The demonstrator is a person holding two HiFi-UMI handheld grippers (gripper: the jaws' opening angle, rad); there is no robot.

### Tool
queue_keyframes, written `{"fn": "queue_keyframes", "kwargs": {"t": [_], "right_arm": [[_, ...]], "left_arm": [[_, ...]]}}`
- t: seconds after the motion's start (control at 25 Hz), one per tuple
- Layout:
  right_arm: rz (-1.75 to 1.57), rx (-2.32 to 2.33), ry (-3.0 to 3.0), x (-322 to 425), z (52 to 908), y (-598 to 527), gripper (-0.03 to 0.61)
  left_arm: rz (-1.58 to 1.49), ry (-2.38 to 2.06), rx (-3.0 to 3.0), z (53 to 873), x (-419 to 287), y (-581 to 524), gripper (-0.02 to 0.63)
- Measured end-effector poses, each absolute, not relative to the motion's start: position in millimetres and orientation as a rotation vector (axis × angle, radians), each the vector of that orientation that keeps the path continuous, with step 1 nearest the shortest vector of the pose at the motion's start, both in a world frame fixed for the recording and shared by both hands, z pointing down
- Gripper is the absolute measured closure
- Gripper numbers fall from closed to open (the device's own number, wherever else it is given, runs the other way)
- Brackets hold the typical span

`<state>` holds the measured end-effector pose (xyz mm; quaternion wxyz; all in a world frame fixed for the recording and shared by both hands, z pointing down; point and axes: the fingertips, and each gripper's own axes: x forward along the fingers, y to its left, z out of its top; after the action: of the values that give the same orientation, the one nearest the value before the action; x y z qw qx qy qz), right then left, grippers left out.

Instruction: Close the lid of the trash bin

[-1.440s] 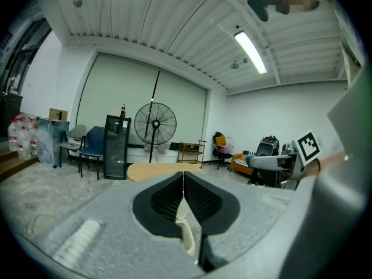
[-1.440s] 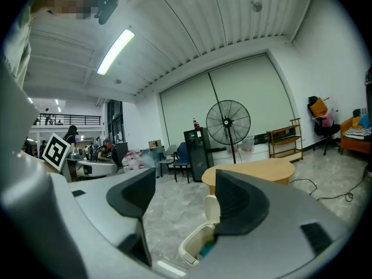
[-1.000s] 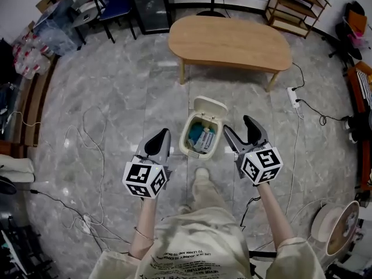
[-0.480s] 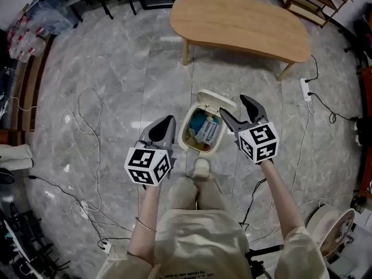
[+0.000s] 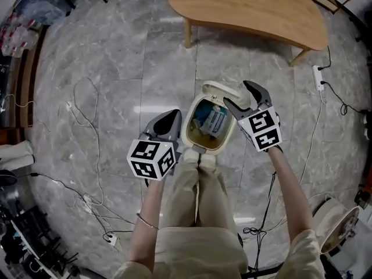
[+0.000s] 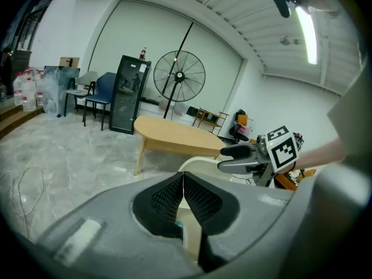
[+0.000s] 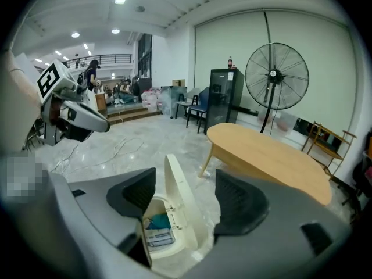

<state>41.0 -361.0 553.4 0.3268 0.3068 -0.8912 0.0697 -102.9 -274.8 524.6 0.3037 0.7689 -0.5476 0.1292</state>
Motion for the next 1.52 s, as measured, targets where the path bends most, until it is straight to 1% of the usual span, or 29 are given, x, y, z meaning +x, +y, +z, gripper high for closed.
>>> {"fn": "queue_keyframes", "kwargs": {"t": [0.32, 1.04, 1.52], "right_arm": [[0.078, 0.723, -2.231, 28, 582, -360, 0.273], [-0.045, 0.684, -2.124, 16, 594, -307, 0.273], [-0.056, 0.649, -2.155, 6, 602, -253, 0.273]], "left_arm": [[0.360, -1.340, 2.024, 563, -91, -272, 0.591], [0.370, -1.243, 2.083, 567, -96, -244, 0.591], [0.353, -1.271, 2.054, 573, -96, -197, 0.591]]}}
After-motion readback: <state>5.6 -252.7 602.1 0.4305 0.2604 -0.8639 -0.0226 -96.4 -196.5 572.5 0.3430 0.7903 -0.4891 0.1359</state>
